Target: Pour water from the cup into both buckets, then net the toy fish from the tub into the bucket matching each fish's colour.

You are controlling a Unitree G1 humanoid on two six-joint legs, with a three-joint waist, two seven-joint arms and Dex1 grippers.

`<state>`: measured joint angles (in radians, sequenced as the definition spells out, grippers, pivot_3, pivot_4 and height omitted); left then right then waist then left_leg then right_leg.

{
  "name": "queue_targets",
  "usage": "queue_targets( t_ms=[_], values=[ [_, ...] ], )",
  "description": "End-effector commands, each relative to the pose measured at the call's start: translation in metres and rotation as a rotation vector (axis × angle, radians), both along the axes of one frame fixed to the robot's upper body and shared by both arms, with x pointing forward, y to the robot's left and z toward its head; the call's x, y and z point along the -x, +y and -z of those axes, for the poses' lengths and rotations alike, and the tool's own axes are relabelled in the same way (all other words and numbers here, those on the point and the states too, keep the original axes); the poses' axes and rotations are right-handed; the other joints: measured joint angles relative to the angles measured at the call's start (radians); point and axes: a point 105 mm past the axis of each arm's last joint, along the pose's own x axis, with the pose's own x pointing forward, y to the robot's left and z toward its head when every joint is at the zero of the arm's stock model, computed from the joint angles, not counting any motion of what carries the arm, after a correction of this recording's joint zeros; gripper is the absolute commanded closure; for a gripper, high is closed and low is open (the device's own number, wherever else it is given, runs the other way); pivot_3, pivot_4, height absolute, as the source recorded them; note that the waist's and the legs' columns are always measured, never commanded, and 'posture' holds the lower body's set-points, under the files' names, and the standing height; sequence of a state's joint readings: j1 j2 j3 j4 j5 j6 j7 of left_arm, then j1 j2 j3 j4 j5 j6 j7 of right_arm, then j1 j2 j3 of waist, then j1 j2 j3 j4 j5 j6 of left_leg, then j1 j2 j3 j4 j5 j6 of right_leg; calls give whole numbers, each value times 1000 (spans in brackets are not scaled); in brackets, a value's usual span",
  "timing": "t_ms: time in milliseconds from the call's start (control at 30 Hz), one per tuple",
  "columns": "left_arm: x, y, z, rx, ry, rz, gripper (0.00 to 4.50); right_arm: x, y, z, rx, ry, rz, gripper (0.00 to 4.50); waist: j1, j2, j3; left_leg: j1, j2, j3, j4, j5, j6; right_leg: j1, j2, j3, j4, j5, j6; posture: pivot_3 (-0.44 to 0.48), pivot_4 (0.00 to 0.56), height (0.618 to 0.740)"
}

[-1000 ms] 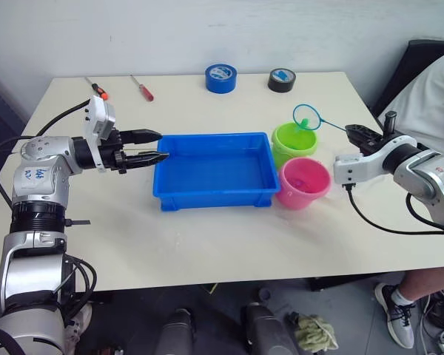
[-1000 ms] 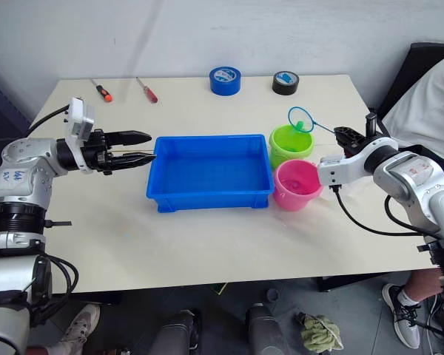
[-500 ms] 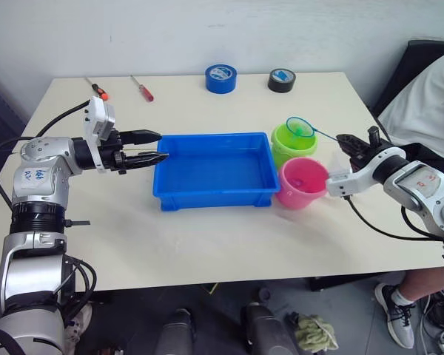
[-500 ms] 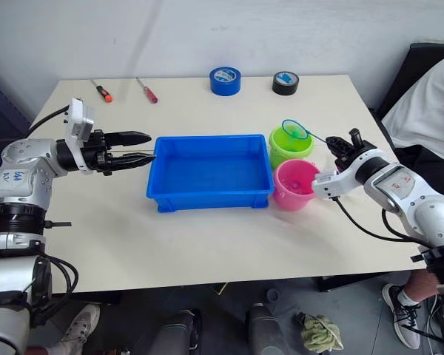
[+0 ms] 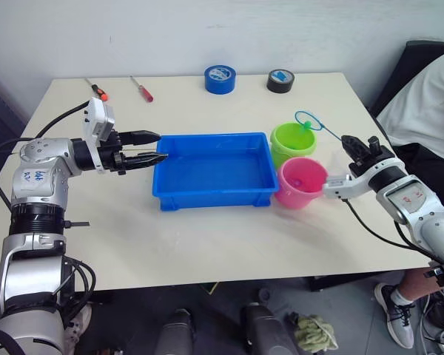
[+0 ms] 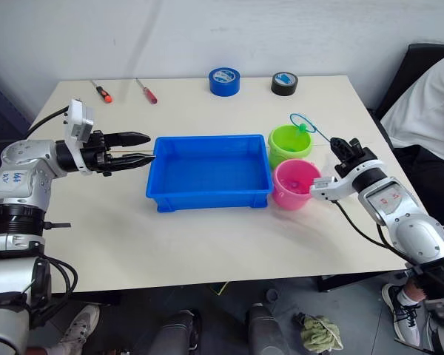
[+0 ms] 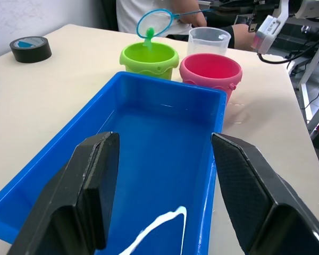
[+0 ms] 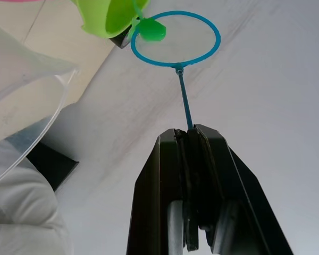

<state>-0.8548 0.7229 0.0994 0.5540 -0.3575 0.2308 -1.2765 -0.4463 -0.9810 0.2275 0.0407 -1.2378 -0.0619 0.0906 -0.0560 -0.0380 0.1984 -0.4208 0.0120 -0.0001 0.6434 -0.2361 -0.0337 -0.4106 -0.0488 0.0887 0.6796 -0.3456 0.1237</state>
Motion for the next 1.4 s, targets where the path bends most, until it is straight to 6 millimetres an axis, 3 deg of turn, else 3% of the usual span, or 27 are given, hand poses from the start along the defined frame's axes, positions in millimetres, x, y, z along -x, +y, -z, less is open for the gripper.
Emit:
queue_targets(
  t_ms=[33, 400, 533, 633, 800, 933, 1133, 1267, 1400],
  values=[
    [4, 5, -16, -10, -58, -10, 1471, 4, 1, -15, -7, -73, -4, 4500, 0, 0, 0, 0, 0, 0, 1, 0, 0, 0, 0, 0, 0, 0, 0, 0, 150, 734],
    [3, 5, -16, -12, -59, -12, 1471, 6, 6, -17, -30, -91, -15, 4500, 0, 0, 0, 0, 1, 0, 3, 0, 0, 1, 1, 1, 2, 0, 0, 0, 150, 734],
    [3, 6, -17, -12, -60, -15, 1471, 7, 11, -6, -38, -44, -37, 4500, 0, 0, 0, 0, 0, 0, 3, 0, 0, 1, 1, 1, 2, 0, 0, 0, 150, 734],
    [5, 7, -17, -12, -60, -16, 1471, 5, 12, -19, -109, -73, -35, 4500, -1, 0, 0, 0, 1, 0, 3, 0, 0, 1, 1, 1, 2, 0, 0, 0, 150, 734],
    [8, 9, -18, -14, -55, -15, 1471, 11, 27, -21, -320, 34, -115, 4500, -2, 0, 0, 0, 1, -1, 3, 0, 0, 1, 2, 1, 2, 0, 0, 0, 150, 734],
    [20, 12, -24, -15, -6, 40, 1471, 19, 50, -58, -695, 190, -293, 4500, -8, 0, 0, 0, 2, -2, 3, -1, 0, 1, 2, 1, 2, 0, 0, 0, 150, 734],
    [43, 18, -28, -94, 51, 99, 1471, 26, 62, -67, -1038, 552, -378, 4500, -5, 0, 0, 1, 6, -14, 3, -1, -1, 5, 3, -2, 0, 0, 0, 0, 150, 734],
    [63, 20, -29, -146, 68, 126, 1471, 53, 100, -54, -1180, 1038, -537, 4500, -3, 0, 0, 1, 6, -14, 3, -1, -1, 5, 2, -2, 0, 0, 0, 0, 150, 734],
    [73, 17, -25, -165, 59, 132, 1471, 72, 117, -33, -1123, 1304, -553, 4500, 0, 0, 0, 1, 7, -15, 3, -1, 0, 5, 1, -3, -1, 0, 0, 0, 150, 734]
  ],
)
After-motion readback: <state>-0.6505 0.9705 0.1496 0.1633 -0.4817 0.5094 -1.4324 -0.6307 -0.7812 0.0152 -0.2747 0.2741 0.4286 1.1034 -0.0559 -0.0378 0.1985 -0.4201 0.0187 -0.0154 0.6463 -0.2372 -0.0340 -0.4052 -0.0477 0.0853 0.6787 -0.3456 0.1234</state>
